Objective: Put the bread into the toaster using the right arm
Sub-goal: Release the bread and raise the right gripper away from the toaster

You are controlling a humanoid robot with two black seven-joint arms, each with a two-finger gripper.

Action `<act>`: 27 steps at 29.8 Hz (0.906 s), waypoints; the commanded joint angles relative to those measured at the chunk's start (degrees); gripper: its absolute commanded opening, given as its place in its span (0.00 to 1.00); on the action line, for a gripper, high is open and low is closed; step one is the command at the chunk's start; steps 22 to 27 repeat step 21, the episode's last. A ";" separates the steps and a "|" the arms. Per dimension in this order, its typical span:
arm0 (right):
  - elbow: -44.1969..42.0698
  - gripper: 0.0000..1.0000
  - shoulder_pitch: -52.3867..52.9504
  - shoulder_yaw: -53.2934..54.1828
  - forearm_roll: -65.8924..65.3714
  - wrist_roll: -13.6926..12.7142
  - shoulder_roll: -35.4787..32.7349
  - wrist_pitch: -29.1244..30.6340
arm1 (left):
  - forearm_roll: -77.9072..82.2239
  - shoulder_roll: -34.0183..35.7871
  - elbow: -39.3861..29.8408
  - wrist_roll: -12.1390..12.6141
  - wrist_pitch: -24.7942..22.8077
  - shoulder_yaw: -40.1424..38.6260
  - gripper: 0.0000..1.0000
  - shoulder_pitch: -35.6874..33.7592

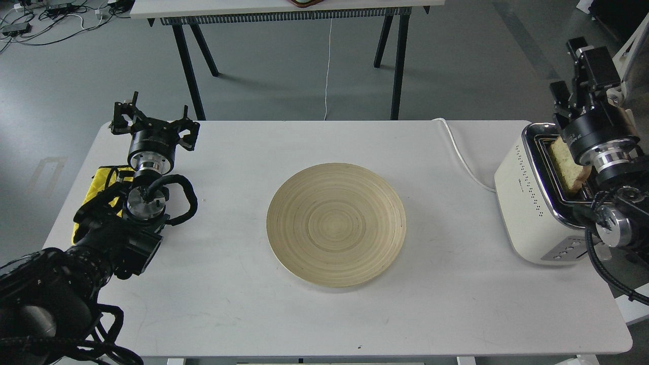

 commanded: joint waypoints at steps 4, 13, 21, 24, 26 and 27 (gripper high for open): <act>-11.18 0.99 -0.36 2.30 12.09 2.49 15.52 20.24 | 0.00 0.00 0.02 0.00 -0.01 0.01 1.00 0.00; -28.16 0.99 -0.97 7.23 18.60 2.32 26.79 42.67 | 0.00 0.00 0.02 0.00 -0.01 0.01 1.00 0.00; -30.45 0.99 -2.12 7.23 19.04 2.32 26.88 42.50 | 0.00 0.00 0.02 0.00 -0.01 0.01 1.00 0.00; -30.45 0.99 -2.12 7.23 19.04 2.32 26.88 42.50 | 0.00 0.00 0.02 0.00 -0.01 0.01 1.00 0.00; -30.45 0.99 -2.12 7.23 19.04 2.32 26.88 42.50 | 0.00 0.00 0.02 0.00 -0.01 0.01 1.00 0.00; -30.45 0.99 -2.12 7.23 19.04 2.32 26.88 42.50 | 0.00 0.00 0.02 0.00 -0.01 0.01 1.00 0.00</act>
